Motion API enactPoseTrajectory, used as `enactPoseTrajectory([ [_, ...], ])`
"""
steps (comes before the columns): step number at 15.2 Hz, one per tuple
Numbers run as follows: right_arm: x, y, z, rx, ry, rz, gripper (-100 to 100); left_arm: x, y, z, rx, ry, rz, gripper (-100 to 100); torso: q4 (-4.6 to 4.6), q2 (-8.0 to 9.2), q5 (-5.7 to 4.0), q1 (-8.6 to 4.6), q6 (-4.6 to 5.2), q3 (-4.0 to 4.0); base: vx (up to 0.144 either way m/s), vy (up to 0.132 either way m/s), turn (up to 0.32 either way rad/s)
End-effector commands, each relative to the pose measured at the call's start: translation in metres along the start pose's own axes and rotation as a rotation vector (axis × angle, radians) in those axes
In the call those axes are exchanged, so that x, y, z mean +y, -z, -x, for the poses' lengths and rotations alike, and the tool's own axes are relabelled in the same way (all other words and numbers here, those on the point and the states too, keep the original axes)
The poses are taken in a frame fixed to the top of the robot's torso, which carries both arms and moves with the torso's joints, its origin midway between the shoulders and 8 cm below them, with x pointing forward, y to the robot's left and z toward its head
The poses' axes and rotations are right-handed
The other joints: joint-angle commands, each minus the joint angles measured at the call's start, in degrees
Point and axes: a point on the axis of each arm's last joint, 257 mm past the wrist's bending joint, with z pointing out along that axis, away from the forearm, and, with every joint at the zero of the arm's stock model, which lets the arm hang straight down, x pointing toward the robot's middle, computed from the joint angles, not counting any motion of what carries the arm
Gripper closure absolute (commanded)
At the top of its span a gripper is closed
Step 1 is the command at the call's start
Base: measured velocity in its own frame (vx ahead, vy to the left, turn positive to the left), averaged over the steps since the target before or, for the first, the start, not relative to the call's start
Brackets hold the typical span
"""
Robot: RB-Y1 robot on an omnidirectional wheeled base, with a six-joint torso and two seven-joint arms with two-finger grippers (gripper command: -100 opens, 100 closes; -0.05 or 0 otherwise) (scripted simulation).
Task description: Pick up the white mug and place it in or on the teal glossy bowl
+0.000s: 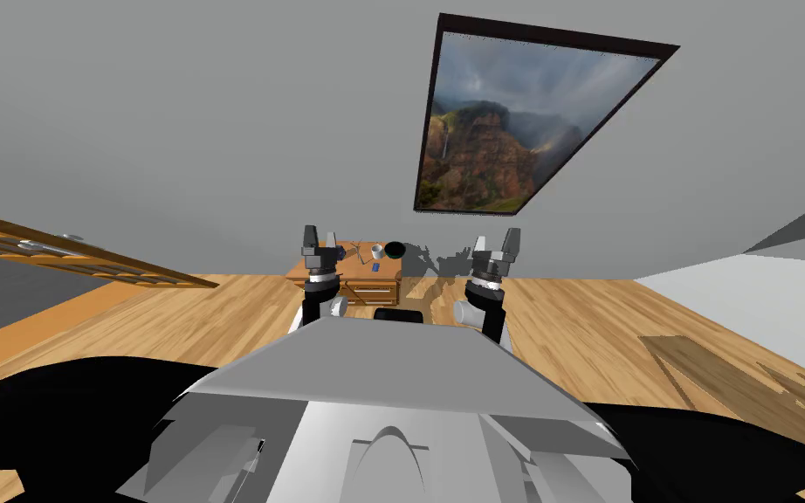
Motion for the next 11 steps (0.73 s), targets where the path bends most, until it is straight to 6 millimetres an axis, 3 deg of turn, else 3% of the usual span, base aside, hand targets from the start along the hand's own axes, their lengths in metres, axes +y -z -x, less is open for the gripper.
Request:
enactPoseTrajectory([
  [1,0.000,0.000,0.000,0.000,0.000,0.000,0,0.002,-0.002,-0.003,0.033,-0.012,0.004,-100,0.00,0.00,0.00,0.00,0.00,0.00,-0.005,-0.017,-0.011],
  [11,0.000,0.000,0.000,0.000,0.000,0.000,0,0.039,-0.017,-0.004,0.142,-0.073,0.092,-100,0.01,0.05,-0.10,-0.44,0.02,0.03,-0.021,-0.097,-0.024],
])
